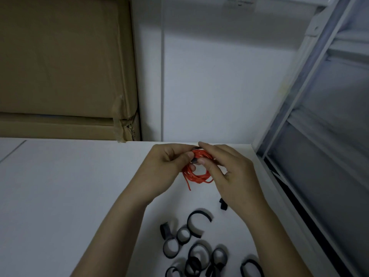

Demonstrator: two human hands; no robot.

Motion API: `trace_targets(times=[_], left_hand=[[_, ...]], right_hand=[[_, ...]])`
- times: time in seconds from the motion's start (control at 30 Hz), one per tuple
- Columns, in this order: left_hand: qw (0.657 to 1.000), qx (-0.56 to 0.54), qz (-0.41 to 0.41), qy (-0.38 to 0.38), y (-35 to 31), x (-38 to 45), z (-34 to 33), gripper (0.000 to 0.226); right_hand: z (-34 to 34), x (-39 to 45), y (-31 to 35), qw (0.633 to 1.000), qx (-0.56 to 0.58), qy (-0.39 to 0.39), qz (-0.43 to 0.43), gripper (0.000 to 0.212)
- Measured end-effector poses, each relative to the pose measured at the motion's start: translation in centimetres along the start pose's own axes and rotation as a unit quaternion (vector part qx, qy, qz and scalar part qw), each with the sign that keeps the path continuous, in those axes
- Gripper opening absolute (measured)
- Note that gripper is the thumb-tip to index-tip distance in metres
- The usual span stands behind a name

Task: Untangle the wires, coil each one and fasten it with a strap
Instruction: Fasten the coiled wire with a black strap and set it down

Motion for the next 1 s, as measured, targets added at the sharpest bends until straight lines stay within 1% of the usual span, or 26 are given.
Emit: trace_targets(times=[0.07,0.2,0.27,0.33,0.47,0.57,0.67,0.77,0.83,0.9,1.0], left_hand=[[1.0,-0.001,-0.008,-0.008,-0.09,0.01,0.04,0.034],[1.0,-0.011,-0.009,-0.012,-0.26,-0.07,0.15,0.031],[1.0,0.0,-0.006,-0.004,-0.24,-0.09,0.12,0.029],[1.0,0.014,-0.006,0.007,-0.32,-0.05,0.14,0.029],[1.0,0.017,-0.002,0.019,-0.36,-0.05,0.44,0.031],[1.0,0.021,-0.002,0.021,-0.23,-0.05,0.41,0.032],[0.999,0.031,-0.007,0.026,-0.1,0.0,0.29,0.033],[0.998,0.032,-0.008,0.051,-0.24,-0.1,0.09,0.032],[0.996,0.039,-0.016,0.077,-0.51,-0.33,-0.04,0.03],[0.992,0.076,-0.03,0.093,-0.65,-0.54,-0.09,0.03],[0.977,0.178,-0.062,0.097,-0.7,-0.72,-0.08,0.033]], right_hand=[[0.04,-0.03,0.17,1.0,-0.009,0.003,0.014,0.029],[0.41,0.0,0.19,0.998,0.019,0.051,-0.006,0.034],[0.53,-0.06,0.25,0.998,0.032,0.045,-0.016,0.031],[0.55,-0.12,0.29,0.997,0.063,0.036,-0.039,0.026],[0.52,-0.1,0.35,0.981,0.157,0.049,-0.103,0.025],[0.58,0.05,0.58,0.977,0.173,0.037,-0.119,0.025],[0.44,0.02,0.66,0.973,0.18,0.031,-0.14,0.017],[0.38,0.12,0.48,0.965,0.188,0.031,-0.181,0.01],[0.56,0.21,0.32,0.952,0.221,0.035,-0.208,0.011],[0.78,0.24,0.3,0.938,0.256,0.041,-0.229,0.014],[0.67,0.12,0.44,0.924,0.28,0.049,-0.257,0.016]])
Point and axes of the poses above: each hand's wrist, its own x-axis towards the middle knuckle, its own z-axis out of the back of the hand, y = z × x, the point moved 1 cm from there along x, towards the middle knuckle, and after that the axes turned 15 degrees about -x, right-handed, at the moved point
